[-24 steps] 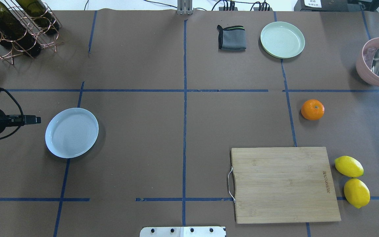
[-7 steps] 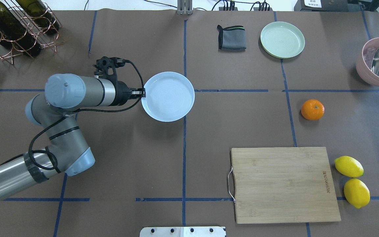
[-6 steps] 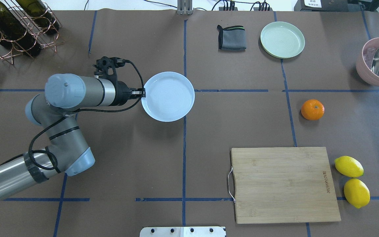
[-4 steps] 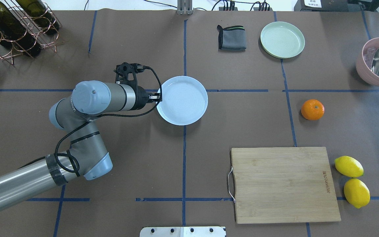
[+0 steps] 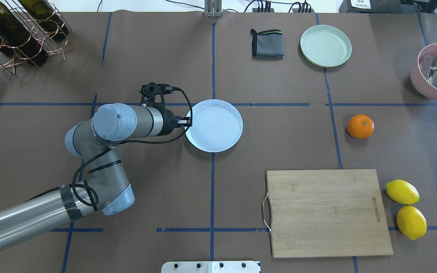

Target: Pick orange to plate

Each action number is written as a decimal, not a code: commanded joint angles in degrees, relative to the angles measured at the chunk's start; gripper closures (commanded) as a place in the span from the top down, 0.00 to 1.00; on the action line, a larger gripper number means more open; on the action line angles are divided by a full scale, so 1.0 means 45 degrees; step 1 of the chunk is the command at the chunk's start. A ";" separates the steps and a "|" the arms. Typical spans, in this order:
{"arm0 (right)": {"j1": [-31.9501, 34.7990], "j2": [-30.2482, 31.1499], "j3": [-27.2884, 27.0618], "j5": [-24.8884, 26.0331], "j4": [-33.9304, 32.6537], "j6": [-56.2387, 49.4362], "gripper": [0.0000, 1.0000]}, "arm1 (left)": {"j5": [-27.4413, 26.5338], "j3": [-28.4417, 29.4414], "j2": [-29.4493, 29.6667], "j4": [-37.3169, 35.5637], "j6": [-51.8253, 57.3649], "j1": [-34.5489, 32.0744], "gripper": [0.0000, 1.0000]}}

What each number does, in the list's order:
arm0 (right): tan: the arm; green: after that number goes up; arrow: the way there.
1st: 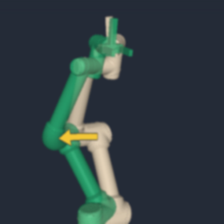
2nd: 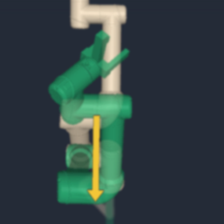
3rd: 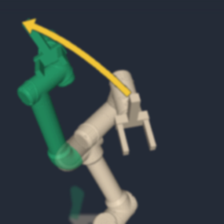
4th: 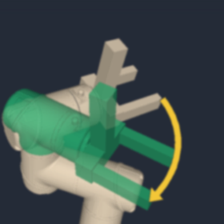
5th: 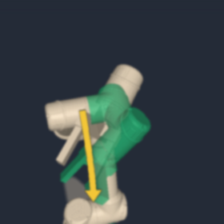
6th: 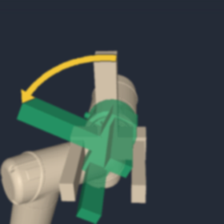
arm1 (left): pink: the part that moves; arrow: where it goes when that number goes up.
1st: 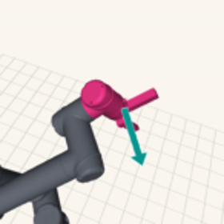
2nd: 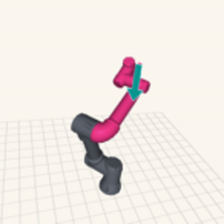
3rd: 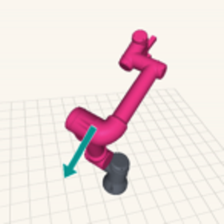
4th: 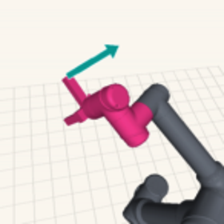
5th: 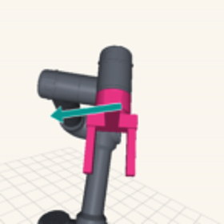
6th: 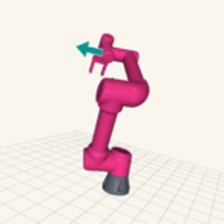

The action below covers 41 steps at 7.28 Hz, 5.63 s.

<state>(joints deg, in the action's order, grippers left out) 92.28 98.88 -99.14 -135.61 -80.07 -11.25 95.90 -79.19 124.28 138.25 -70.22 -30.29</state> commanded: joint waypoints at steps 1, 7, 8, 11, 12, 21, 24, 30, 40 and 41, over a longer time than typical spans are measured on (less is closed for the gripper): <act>0.0001 0.0000 0.0019 0.0019 0.0000 0.0000 1.00 | -0.0001 0.0019 0.0019 0.0000 0.0000 0.0109 0.58; -0.0019 -0.0078 -0.0427 -0.0702 0.0039 0.0254 1.00 | 0.2747 -0.5741 -0.1341 -0.7362 0.6093 -0.2927 1.00; -0.0019 -0.0117 -0.0758 -0.0781 0.0310 0.0293 1.00 | 0.3545 -0.7077 -0.2760 -0.7924 0.7892 -0.4310 1.00; -0.1072 -0.0469 -0.0937 -0.1072 0.0605 0.0391 1.00 | 0.9495 -0.6102 -0.6242 -0.7930 0.9706 -0.8879 1.00; -0.1364 -0.0643 -0.1015 -0.1249 0.0586 0.0545 1.00 | 0.9645 -0.5882 -0.7101 -0.7930 1.0500 -0.9784 1.00; -0.7492 -0.3124 -0.1427 0.2766 0.0818 0.7863 1.00 | 0.7934 -0.3907 -0.9260 -0.9922 1.6504 -1.2762 1.00; -0.9059 -0.3144 0.0559 0.4352 0.4715 1.0093 1.00 | 0.7831 -0.3907 -0.9278 -0.9922 1.6504 -1.2781 1.00; -0.9764 -0.3261 0.1190 0.4980 0.4961 1.0059 1.00 | 0.7850 -0.3927 -0.9258 -0.9922 1.6504 -1.2781 1.00; -1.1478 -0.7643 0.1308 0.5541 0.2884 1.4601 0.18 | 0.7948 -0.4083 -0.9395 -0.9922 1.6523 -1.2801 1.00; -1.2373 -0.9164 0.1541 0.6745 0.1208 1.5634 0.20 | 0.7967 -0.4083 -0.9395 -0.9922 1.6523 -1.2801 1.00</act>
<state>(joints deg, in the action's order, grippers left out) 40.87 65.53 -93.03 -110.18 -66.72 53.46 131.68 -97.53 81.99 93.60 4.13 -87.89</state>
